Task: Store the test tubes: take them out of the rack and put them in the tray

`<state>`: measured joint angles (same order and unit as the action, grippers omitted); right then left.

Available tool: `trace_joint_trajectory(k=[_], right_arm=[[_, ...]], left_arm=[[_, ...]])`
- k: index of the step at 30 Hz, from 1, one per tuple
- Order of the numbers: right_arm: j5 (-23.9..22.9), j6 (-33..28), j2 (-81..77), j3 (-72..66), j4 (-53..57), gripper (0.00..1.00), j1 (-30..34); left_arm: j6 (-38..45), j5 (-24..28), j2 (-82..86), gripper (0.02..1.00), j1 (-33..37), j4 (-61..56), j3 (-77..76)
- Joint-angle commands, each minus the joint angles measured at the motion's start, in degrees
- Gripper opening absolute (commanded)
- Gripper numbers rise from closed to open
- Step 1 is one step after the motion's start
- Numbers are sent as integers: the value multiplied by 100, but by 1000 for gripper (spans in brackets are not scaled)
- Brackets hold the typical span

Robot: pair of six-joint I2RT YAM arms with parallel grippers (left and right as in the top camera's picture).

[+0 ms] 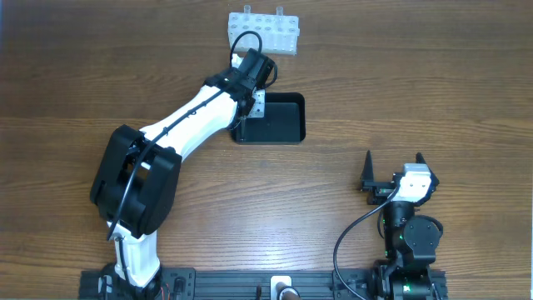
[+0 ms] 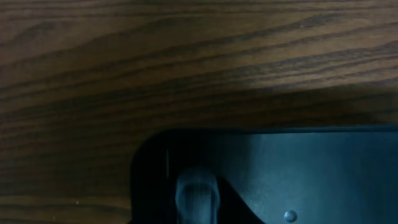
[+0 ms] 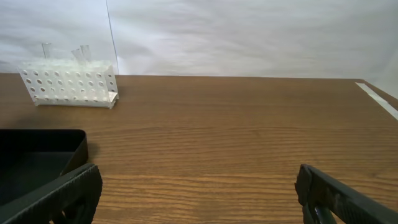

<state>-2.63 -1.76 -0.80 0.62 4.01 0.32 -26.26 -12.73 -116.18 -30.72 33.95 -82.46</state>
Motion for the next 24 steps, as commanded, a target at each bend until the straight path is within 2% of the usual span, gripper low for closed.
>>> trace_joint_trajectory(k=[1,8,11,14,16,24], right_arm=[[24,-4,48,-33,22,991,-35],[24,-4,48,-33,24,993,-35],[24,-4,48,-33,22,991,-35],[24,-4,48,-33,22,991,-35],[24,-4,48,-33,22,991,-35],[24,-4,48,-33,22,993,-35]], left_arm=[[50,-83,-85,334,-20,-28,-7],[50,-87,7,533,-20,-33,-7],[52,-160,256,663,-20,-133,-7],[55,-378,562,814,-20,-457,-7],[57,-560,756,882,-20,-778,-7],[55,-1381,1040,939,-17,-2111,-7]])
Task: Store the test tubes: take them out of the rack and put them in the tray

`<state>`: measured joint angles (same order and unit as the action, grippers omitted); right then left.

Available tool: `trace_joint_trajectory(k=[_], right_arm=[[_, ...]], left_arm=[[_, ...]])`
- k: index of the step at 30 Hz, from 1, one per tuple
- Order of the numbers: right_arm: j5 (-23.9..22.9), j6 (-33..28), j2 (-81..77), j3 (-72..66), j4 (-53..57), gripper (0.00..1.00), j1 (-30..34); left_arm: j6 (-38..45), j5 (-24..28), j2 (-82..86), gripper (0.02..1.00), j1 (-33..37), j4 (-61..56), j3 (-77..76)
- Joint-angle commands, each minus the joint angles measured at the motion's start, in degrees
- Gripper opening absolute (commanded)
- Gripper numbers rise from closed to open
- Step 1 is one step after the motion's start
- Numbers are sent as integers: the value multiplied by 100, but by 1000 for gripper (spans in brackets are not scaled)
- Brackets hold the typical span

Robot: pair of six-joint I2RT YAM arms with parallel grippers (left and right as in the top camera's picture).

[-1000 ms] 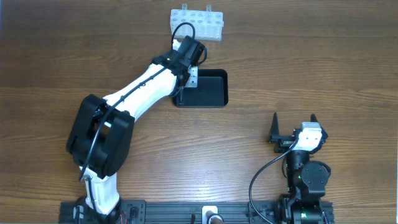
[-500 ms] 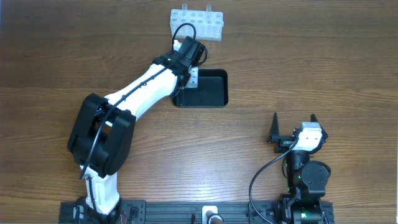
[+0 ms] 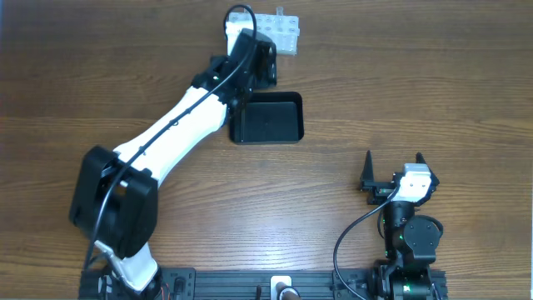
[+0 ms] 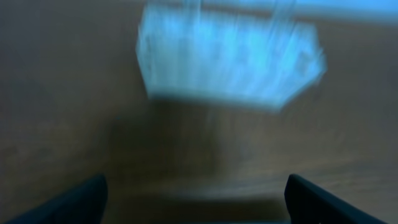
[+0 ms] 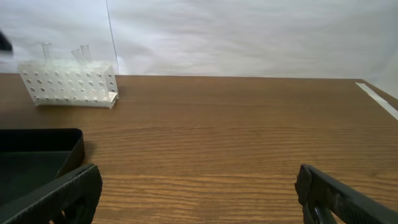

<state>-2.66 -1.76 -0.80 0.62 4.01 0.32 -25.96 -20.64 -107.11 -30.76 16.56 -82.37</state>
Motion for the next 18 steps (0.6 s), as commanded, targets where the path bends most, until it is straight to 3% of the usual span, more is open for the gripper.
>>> trace_joint_trajectory(k=[1,6,18], right_arm=[[26,-2,48,-33,24,991,-35],[26,-2,48,-33,22,991,-35],[26,-4,48,-33,22,993,-35]], left_arm=[[26,-682,111,956,-13,-518,-15],[28,-1097,-157,996,39,-1360,-15],[938,-1091,-1287,996,332,-4041,-15]])
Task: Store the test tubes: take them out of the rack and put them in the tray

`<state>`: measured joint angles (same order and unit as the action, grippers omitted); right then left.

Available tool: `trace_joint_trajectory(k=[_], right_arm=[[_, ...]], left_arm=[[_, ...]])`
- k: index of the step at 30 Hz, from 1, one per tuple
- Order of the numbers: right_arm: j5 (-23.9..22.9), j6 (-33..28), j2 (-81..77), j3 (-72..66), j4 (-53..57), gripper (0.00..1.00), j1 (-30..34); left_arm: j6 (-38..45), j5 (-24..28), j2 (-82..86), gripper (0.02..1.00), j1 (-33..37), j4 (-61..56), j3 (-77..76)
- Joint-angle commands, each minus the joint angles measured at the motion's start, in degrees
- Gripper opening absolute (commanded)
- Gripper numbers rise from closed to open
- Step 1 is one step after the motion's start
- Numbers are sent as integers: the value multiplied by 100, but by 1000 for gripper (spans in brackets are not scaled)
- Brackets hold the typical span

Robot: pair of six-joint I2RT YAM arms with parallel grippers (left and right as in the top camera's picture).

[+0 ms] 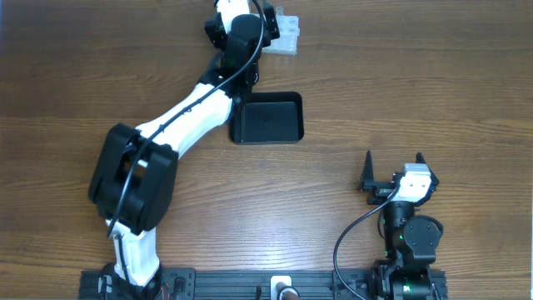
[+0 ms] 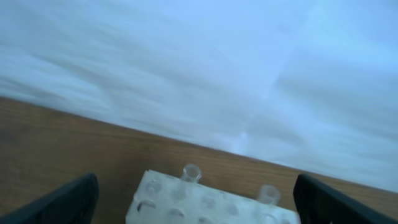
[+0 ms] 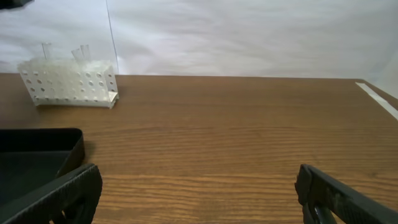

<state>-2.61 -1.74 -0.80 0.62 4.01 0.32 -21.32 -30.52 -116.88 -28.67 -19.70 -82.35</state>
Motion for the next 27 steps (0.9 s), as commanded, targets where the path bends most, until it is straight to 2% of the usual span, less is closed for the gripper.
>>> trace_joint_trajectory(k=[1,7,17,22,27], right_arm=[[20,-7,48,-33,22,991,-35],[22,-7,48,-33,24,991,-35],[22,-4,48,-33,22,993,-35],[22,-7,48,-33,24,991,-35],[22,-7,48,-33,22,993,-35]], left_arm=[[566,-105,-380,998,133,-553,-17],[1075,-44,-769,996,186,-1263,-17],[1088,4,-1268,993,227,-2162,-17],[1123,9,-1364,996,269,-2168,-17],[1631,549,-1401,998,361,-2173,-17]])
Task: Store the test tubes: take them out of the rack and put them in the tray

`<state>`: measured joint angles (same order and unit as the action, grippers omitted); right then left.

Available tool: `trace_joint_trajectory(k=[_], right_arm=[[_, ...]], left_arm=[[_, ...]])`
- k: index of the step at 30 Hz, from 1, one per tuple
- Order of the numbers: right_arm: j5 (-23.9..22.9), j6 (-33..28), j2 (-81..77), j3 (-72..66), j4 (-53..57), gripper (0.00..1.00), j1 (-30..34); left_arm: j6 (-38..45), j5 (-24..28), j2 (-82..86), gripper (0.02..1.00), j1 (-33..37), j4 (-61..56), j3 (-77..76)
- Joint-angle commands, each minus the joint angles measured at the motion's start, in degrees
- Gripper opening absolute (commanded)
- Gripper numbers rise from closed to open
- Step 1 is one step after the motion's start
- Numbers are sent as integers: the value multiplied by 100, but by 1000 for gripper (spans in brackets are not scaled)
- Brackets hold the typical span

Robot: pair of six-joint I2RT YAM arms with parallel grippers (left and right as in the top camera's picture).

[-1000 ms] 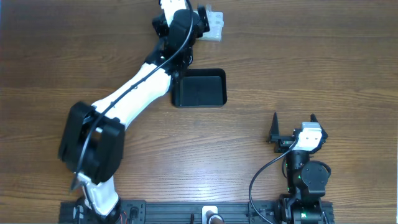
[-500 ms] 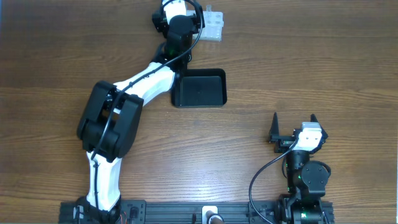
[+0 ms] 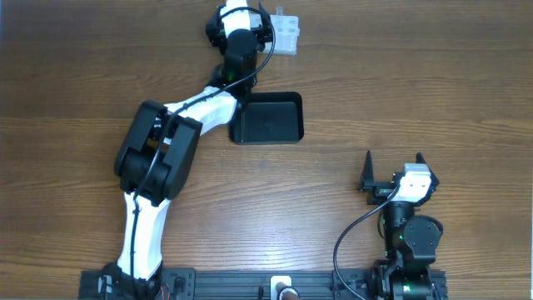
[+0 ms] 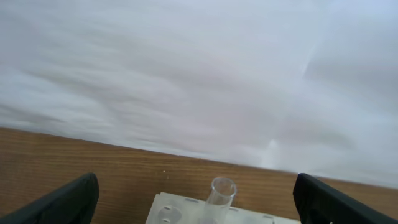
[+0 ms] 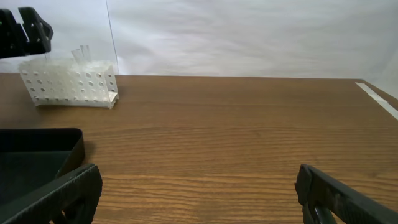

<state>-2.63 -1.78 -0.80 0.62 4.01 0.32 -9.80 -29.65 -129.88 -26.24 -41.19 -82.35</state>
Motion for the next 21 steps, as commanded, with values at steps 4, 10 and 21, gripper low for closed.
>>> trace_joint_trajectory(k=[4,10,21], right_arm=[[22,-2,48,-33,22,991,-35],[24,-2,48,-33,22,991,-35],[22,-2,48,-33,22,993,-35]], left_arm=[[520,883,-184,996,234,-26,-17],[614,1364,-356,978,385,-96,-55],[815,1486,-439,954,402,-85,-179]])
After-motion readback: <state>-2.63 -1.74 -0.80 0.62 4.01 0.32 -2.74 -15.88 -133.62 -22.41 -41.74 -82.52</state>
